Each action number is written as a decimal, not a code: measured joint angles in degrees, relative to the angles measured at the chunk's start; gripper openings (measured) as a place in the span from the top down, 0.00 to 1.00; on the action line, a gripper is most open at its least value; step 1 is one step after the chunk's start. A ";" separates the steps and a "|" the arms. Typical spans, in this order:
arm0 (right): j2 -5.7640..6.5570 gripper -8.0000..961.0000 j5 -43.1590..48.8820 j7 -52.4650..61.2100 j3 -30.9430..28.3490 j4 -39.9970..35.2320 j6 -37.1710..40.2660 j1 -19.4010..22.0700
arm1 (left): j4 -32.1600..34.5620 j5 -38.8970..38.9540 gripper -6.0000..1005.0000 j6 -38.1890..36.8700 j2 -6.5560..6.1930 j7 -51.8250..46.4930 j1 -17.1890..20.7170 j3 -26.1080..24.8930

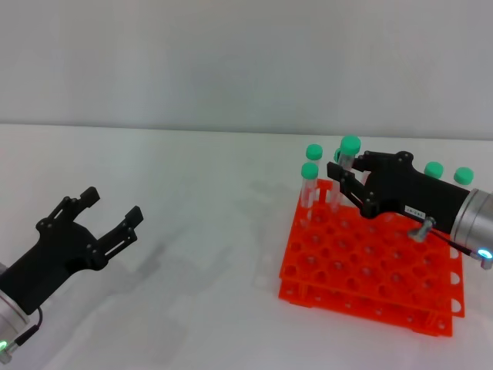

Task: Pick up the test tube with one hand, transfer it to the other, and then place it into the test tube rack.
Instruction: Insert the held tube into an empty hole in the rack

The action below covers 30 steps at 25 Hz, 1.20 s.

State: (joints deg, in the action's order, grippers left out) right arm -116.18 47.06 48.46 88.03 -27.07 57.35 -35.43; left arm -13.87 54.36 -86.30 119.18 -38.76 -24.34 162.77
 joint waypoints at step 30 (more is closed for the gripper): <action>-0.01 0.79 -12.27 -8.88 10.24 1.93 -5.54 -1.45 | 0.87 0.07 0.12 -0.19 0.09 0.09 -0.26 0.09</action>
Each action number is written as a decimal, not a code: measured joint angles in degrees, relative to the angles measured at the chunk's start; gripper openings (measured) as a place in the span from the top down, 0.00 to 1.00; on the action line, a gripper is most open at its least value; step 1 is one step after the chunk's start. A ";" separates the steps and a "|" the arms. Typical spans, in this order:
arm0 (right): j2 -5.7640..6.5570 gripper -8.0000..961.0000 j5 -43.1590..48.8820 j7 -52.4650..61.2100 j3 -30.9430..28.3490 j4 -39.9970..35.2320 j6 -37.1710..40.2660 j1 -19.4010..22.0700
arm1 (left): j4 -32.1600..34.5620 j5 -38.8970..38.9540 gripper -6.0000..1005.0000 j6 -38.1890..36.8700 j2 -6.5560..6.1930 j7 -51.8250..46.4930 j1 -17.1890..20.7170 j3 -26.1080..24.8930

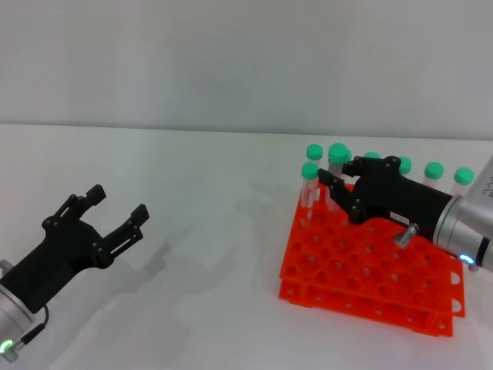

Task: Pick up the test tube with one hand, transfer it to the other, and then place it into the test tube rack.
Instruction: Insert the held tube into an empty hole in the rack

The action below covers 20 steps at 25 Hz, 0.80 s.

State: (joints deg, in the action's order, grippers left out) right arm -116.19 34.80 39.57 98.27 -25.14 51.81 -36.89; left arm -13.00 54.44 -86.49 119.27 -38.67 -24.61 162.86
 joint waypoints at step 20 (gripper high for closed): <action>0.00 0.79 -0.85 -0.72 1.89 0.06 -4.51 -0.24 | 1.39 -0.21 0.12 0.00 -0.17 0.76 -0.17 0.00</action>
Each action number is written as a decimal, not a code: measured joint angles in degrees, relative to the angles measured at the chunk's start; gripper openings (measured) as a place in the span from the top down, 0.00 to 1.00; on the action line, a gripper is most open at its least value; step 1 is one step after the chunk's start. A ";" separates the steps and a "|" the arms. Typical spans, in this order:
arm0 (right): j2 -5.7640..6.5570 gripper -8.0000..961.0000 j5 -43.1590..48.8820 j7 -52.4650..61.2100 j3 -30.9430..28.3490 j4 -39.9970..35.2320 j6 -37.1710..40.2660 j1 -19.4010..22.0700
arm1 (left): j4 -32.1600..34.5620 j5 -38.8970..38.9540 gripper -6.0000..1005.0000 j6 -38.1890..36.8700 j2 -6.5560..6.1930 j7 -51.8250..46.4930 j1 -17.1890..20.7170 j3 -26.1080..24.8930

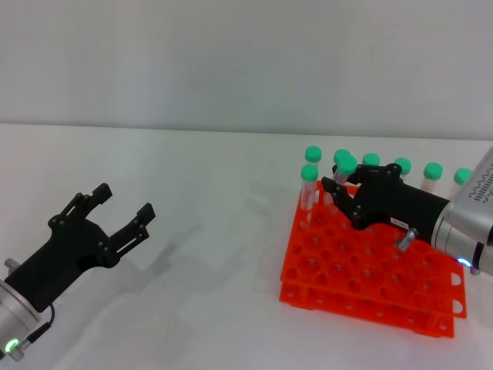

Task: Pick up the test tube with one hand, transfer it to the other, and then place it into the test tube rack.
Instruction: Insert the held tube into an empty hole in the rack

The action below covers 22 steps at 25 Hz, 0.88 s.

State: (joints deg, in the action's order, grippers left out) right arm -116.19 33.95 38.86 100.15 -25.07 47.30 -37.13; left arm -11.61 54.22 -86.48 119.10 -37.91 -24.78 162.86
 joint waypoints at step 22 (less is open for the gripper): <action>2.04 0.79 0.58 3.53 -0.21 -8.39 0.43 5.07 | -0.42 0.25 0.12 0.00 -0.16 -0.31 0.31 -0.08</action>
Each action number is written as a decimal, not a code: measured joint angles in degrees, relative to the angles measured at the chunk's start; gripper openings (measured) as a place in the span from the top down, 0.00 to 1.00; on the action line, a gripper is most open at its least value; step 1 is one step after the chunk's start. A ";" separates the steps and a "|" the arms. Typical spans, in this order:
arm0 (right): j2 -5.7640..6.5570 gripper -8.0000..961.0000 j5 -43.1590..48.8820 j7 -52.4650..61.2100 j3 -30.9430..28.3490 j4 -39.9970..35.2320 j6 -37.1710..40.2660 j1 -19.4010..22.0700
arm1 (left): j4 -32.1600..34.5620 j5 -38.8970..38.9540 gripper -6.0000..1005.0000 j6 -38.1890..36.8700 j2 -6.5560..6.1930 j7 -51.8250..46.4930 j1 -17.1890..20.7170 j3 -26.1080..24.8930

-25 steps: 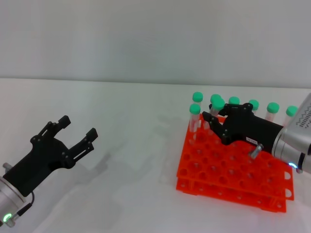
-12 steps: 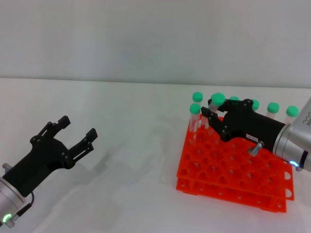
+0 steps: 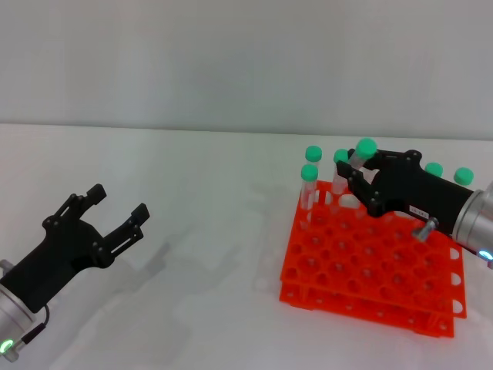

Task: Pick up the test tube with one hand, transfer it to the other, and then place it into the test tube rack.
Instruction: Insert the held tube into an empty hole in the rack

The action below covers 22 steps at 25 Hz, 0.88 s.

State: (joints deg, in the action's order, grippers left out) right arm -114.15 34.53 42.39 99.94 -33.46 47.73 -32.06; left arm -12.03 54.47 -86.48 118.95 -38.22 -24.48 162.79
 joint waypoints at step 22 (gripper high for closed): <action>0.38 0.78 10.32 8.86 -0.61 -4.28 -2.04 1.18 | -0.27 0.12 0.13 0.62 -0.12 0.11 -0.90 -0.02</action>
State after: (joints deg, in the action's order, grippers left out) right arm -113.77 44.85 51.25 99.32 -37.74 45.69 -30.88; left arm -12.30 54.59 -85.86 118.82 -38.12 -25.38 162.77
